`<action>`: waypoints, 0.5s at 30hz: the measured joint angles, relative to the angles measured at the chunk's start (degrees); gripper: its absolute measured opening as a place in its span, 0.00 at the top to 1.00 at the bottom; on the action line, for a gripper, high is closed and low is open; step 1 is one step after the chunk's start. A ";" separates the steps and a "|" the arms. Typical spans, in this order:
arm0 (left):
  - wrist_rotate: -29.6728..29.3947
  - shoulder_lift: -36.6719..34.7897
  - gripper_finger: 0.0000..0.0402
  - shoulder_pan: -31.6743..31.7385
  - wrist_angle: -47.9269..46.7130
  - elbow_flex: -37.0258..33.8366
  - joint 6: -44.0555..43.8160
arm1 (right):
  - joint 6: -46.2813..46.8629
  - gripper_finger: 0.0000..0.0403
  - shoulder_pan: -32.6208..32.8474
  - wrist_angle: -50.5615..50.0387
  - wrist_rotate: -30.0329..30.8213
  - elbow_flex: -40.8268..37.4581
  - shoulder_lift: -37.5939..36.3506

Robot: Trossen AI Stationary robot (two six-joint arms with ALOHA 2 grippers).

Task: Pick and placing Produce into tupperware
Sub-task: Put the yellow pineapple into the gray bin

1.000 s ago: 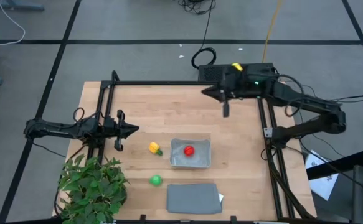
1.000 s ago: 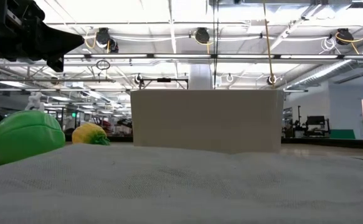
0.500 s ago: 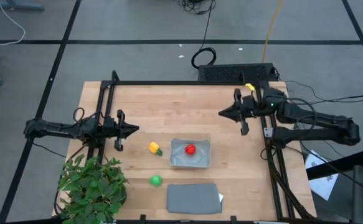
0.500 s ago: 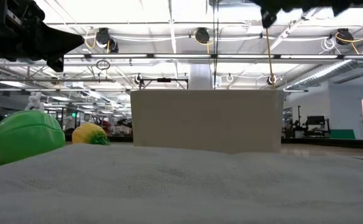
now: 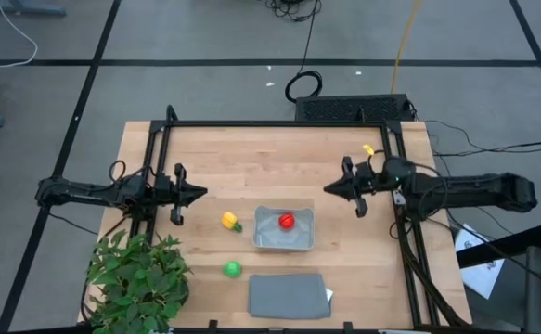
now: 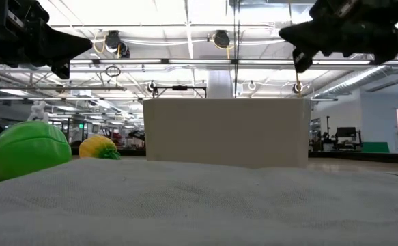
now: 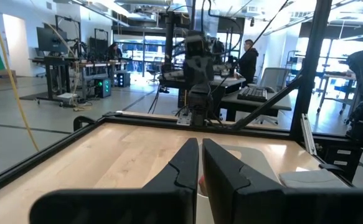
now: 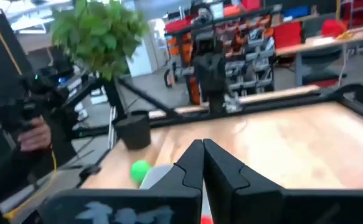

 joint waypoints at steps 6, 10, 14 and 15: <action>0.00 0.00 0.94 0.01 -0.02 0.00 0.01 | -3.22 1.00 4.43 -2.60 8.59 -3.22 -4.28; -0.01 -0.01 0.94 0.02 -0.02 0.00 0.01 | -5.17 1.00 5.29 -9.90 10.98 -3.43 -7.81; -0.02 0.00 0.94 0.00 -0.03 0.00 0.01 | -5.28 1.00 5.38 -16.10 13.12 -3.43 -10.83; -0.01 -0.01 0.94 0.01 -0.03 0.00 0.00 | -5.50 1.00 5.41 -18.00 15.24 -3.43 -11.59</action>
